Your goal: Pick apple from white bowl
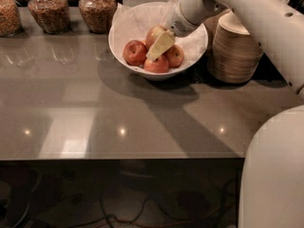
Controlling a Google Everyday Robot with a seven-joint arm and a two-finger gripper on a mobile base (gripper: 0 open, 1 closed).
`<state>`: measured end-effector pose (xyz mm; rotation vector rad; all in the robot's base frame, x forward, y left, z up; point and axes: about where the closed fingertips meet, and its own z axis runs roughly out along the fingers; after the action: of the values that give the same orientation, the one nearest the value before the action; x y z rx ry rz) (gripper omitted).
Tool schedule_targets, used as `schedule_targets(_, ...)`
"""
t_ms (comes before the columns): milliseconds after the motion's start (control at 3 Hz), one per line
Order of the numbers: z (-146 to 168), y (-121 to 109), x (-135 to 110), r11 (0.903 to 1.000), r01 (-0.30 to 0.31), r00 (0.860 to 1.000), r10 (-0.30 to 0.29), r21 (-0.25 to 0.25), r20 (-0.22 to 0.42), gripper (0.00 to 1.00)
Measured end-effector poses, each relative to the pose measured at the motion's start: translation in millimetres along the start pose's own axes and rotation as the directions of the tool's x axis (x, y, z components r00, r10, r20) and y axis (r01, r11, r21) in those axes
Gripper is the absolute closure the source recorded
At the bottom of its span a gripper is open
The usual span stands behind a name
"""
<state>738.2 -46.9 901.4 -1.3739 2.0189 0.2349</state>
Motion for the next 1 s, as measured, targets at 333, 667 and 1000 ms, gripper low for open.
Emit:
schedule_targets(333, -4, 2, 2, 0.9999, -0.009, 1.0, 0.009, -0.006, -0.008, 0.73)
schedule_targets(667, -5, 2, 2, 0.9999, -0.01, 1.0, 0.01, -0.006, -0.008, 0.96)
schedule_targets(1000, -21, 6, 7, 0.9994, -0.032, 0.999, 0.032, -0.009, -0.013, 1.0)
